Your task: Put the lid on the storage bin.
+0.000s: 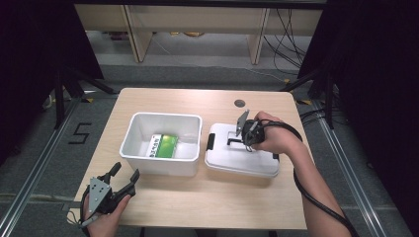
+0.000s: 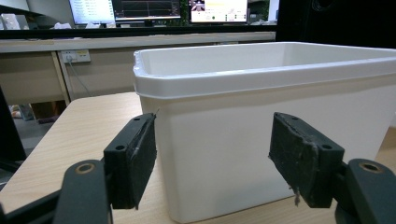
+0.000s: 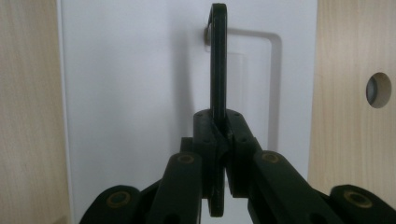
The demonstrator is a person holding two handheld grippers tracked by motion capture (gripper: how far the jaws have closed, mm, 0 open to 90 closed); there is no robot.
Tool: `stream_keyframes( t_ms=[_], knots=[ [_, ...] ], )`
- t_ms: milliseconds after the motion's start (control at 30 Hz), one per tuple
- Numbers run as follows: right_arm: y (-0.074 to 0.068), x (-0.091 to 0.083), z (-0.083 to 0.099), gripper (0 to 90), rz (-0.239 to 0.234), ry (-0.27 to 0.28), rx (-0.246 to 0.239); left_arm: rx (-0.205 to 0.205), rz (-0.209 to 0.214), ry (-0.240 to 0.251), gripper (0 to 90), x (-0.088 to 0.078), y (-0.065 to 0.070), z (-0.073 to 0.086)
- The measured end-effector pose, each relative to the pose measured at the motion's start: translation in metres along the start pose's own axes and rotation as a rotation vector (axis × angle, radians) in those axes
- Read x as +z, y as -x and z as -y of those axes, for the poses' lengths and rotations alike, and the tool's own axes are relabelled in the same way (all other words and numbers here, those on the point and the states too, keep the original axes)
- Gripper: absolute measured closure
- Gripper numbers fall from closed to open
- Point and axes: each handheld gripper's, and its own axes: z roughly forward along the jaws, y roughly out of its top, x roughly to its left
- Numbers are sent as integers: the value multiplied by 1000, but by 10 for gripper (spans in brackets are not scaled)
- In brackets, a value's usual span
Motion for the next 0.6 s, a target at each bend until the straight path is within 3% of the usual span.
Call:
stream_keyframes(
  t_ms=[33, 267, 300, 433, 467, 567, 600],
  knots=[
    [-1, -5, 2, 851, 5, -14, 35, 0, 0, -1, 311, 0, 0, 0],
    [7, -22, 8, 851, 13, 10, 16, 0, -2, 1, 311, 0, 0, 0],
    [5, -25, 8, 851, 14, -1, 58, 1, -2, 0, 311, 0, 0, 0],
    [8, -31, 9, 851, 18, 13, 37, 0, -3, 0, 311, 0, 0, 0],
    [7, -36, 9, 851, 21, 11, 63, -1, -2, 0, 311, 0, 0, 0],
    [11, -42, 8, 851, 24, 25, 45, 4, -2, -1, 311, 0, 0, 0],
    [11, -44, 7, 851, 24, 24, 62, 16, -3, -14, 311, -2, -1, -1]
  ],
)
